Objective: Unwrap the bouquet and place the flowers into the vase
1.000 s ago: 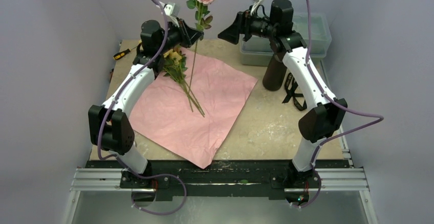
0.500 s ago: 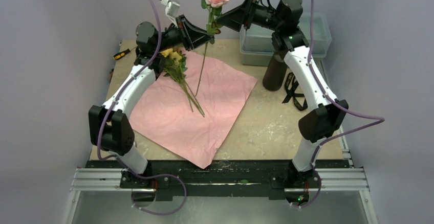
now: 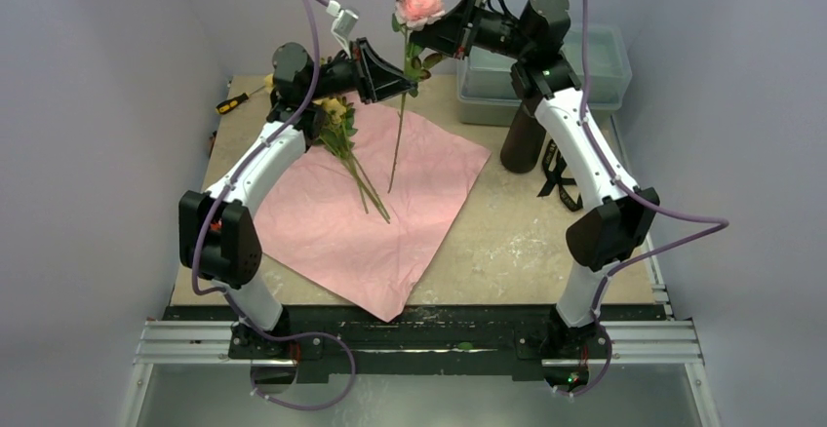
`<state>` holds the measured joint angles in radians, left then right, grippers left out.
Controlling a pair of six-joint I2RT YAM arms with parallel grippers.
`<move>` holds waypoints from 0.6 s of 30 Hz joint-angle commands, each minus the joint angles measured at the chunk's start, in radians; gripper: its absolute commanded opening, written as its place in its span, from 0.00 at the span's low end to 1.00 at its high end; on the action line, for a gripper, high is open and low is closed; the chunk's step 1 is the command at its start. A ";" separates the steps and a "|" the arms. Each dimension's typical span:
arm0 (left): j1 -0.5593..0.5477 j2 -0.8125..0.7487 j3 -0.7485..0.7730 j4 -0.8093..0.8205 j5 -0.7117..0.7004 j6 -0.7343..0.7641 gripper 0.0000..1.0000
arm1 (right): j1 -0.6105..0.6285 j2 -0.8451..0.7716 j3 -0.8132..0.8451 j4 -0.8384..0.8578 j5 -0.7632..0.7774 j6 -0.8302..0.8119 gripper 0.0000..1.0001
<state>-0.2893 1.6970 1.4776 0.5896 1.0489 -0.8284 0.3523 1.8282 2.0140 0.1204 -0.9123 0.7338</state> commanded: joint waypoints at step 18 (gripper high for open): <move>0.219 -0.089 0.120 -0.464 -0.321 0.330 1.00 | -0.327 -0.179 0.037 -0.090 0.024 -0.065 0.00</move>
<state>-0.0830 1.6794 1.5490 0.2306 0.8574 -0.5949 0.1104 1.7405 2.0136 0.0044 -0.8997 0.6529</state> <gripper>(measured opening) 0.995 0.015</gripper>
